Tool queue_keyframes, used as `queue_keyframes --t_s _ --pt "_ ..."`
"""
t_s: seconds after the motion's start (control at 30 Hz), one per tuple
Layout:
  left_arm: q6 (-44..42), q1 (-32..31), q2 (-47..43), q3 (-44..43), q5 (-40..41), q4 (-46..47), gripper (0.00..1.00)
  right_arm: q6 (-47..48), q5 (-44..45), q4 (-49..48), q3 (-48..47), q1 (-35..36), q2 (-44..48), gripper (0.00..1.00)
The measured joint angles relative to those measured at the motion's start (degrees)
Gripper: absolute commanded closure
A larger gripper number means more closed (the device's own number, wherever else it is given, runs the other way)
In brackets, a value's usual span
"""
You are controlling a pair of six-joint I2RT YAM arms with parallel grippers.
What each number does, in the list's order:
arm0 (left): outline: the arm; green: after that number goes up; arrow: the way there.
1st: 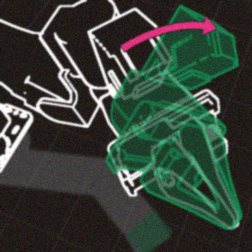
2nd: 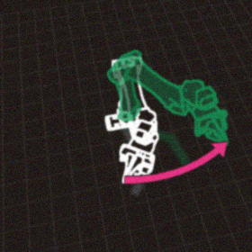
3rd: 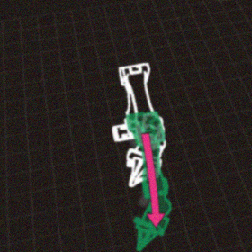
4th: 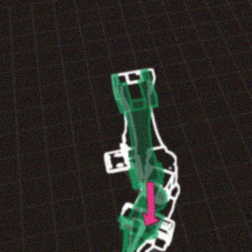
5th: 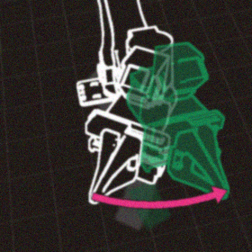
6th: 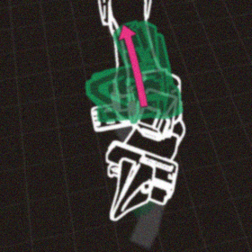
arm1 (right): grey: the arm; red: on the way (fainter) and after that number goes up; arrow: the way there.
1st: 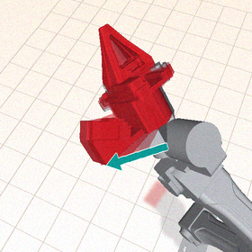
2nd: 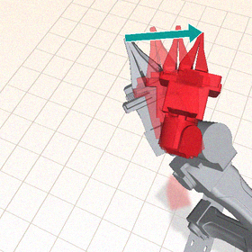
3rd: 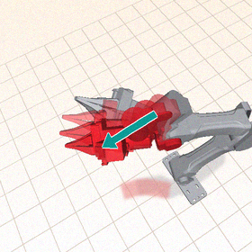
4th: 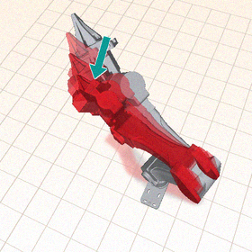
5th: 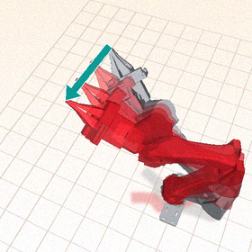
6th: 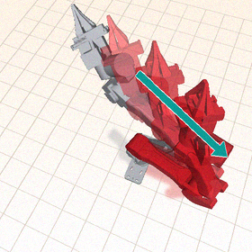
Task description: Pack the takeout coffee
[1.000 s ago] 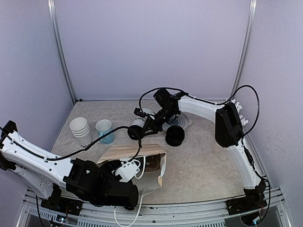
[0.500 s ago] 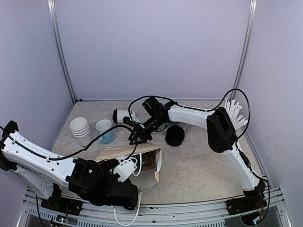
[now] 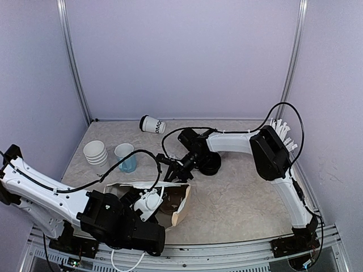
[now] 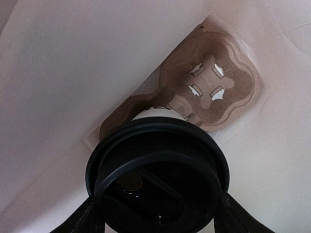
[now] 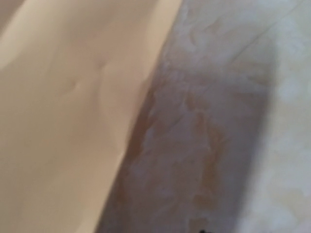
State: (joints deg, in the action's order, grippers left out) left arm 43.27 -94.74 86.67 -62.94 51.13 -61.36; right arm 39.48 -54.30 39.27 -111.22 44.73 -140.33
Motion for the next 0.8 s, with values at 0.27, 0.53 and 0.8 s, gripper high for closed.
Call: queue_keyframes --t_s 0.27,0.53,0.8 --pt "4.52 -1.20 1.97 -1.14 -0.68 -3.19 0.59 -1.64 1.07 -2.99 1.55 -0.07 0.85 0.64" --pt "7.50 -2.45 1.51 -0.28 -0.61 -3.54 0.59 -4.04 3.08 -6.45 1.79 -0.39 1.14 0.63" --pt "6.05 -2.80 -1.88 2.67 0.66 2.23 0.59 -5.68 3.37 -7.82 1.01 -0.39 1.44 0.62"
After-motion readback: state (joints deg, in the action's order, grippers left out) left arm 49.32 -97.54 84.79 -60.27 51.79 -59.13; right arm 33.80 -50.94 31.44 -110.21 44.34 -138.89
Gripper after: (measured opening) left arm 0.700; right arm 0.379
